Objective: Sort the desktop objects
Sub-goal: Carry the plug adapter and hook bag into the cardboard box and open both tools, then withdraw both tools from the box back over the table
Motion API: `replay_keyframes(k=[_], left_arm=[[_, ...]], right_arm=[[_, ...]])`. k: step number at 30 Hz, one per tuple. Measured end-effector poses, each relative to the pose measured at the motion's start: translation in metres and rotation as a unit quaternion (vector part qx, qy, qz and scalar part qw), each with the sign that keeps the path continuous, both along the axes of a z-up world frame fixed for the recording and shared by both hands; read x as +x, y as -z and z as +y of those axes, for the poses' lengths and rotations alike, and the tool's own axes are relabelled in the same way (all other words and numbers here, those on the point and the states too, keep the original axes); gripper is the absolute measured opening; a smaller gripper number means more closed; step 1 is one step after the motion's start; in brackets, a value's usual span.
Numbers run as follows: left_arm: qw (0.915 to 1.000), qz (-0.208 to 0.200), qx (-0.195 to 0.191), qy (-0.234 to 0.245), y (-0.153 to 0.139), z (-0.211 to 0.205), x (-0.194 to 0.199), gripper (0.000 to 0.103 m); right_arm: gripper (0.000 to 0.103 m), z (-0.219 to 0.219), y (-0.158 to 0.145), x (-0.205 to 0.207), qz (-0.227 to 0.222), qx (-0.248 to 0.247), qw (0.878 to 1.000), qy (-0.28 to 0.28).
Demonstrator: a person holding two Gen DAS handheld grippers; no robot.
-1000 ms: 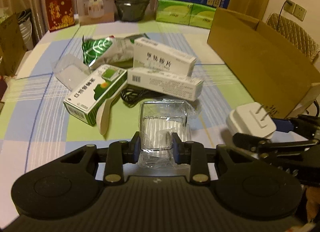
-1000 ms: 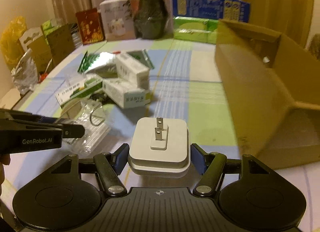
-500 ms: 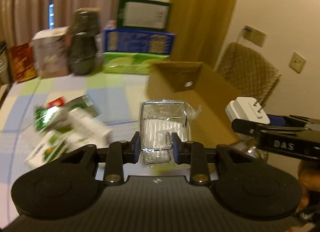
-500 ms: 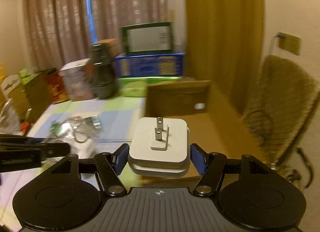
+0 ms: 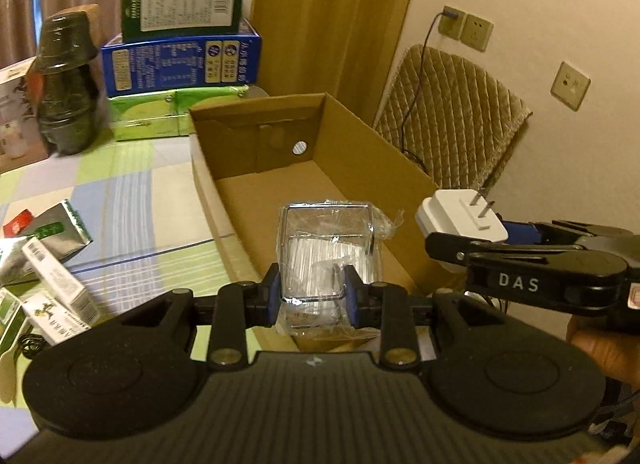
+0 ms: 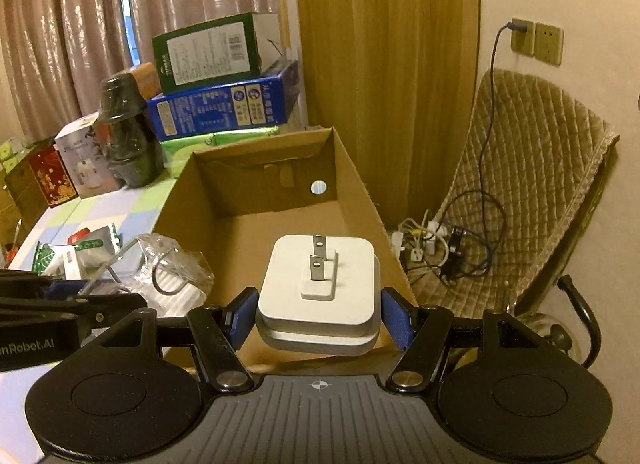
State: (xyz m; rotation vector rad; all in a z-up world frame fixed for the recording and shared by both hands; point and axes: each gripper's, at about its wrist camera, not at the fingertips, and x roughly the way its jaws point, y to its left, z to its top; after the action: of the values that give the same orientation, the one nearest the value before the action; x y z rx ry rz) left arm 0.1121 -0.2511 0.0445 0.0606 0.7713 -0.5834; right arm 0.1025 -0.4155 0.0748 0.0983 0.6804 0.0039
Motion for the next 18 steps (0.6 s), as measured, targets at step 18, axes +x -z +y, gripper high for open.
replay_keyframes(k=[18], left_arm=[[0.9997,0.000,-0.024,-0.009,0.007,0.006,0.006,0.038]], right_arm=[[0.066,-0.012,0.008,-0.006,-0.008,0.024,0.999,0.023]])
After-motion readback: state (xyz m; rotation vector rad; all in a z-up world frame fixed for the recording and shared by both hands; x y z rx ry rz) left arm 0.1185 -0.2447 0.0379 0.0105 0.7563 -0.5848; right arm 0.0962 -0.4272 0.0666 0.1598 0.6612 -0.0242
